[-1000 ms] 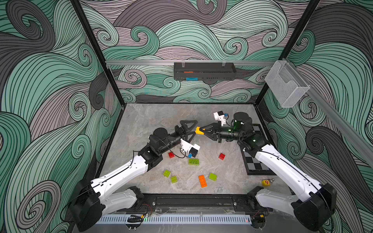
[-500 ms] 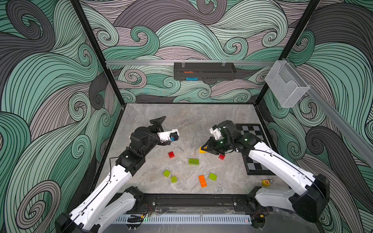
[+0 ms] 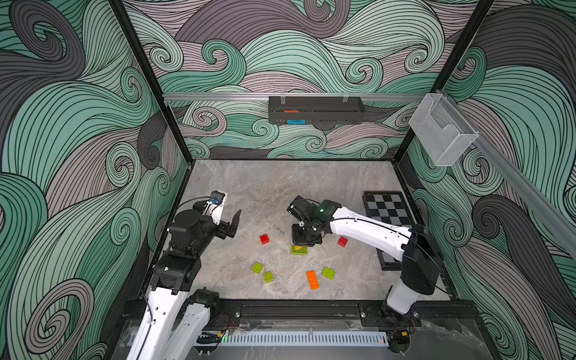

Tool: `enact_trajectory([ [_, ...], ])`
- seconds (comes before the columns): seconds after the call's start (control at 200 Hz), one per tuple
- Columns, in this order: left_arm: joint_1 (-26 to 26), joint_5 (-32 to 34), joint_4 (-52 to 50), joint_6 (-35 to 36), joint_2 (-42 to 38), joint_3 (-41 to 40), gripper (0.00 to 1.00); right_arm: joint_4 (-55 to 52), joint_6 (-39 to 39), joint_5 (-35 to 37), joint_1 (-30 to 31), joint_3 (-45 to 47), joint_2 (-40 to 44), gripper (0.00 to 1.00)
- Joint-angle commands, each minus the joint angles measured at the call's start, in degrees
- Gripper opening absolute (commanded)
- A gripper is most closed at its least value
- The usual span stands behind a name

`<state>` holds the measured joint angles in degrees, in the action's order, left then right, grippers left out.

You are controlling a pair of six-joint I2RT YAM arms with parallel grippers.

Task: Assemble a giraffe with lego
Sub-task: Assemble the lego brick with the lego brick.

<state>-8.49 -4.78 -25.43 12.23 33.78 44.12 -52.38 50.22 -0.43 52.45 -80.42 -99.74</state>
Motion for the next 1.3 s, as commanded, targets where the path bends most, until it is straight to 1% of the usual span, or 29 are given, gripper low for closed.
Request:
enact_trajectory([
  [0.0,1.28,-1.55,0.53,-7.73,-1.50,-2.00,0.99,-3.17,1.57,5.16,1.70,-2.52,-2.41,0.00],
  [0.175,1.37,-1.18,0.65,-8.41,-3.26,-3.38,0.99,-3.66,4.84,7.26,2.08,-3.70,-6.70,0.00],
  [0.235,1.21,-1.03,0.73,-8.54,-3.61,-3.67,0.99,-6.00,6.39,8.65,2.08,-5.37,-8.70,0.00],
  [0.36,0.71,-0.89,1.29,-8.97,-4.14,-4.69,0.99,-12.21,7.35,10.80,1.83,-12.40,-14.18,0.00],
  [0.445,0.42,-1.11,1.77,-9.24,-4.35,-5.40,0.99,-18.05,7.79,10.14,1.69,-19.75,-19.69,0.00],
  [0.54,0.06,-1.20,2.14,-9.24,-4.57,-5.88,0.99,-21.24,8.32,9.90,1.84,-24.42,-23.04,0.00],
  [0.69,-0.29,-0.81,2.40,-8.98,-4.69,-6.48,0.99,-21.28,9.85,10.14,1.85,-23.63,-22.63,0.00],
  [1.001,-0.42,-0.85,3.16,-8.80,-4.55,-7.42,0.99,-21.00,9.02,8.85,2.21,-23.30,-22.32,0.00],
  [1.296,-0.47,-0.74,3.45,-8.36,-4.51,-7.80,0.99,-17.43,8.16,5.56,2.30,-22.23,-22.93,0.00],
])
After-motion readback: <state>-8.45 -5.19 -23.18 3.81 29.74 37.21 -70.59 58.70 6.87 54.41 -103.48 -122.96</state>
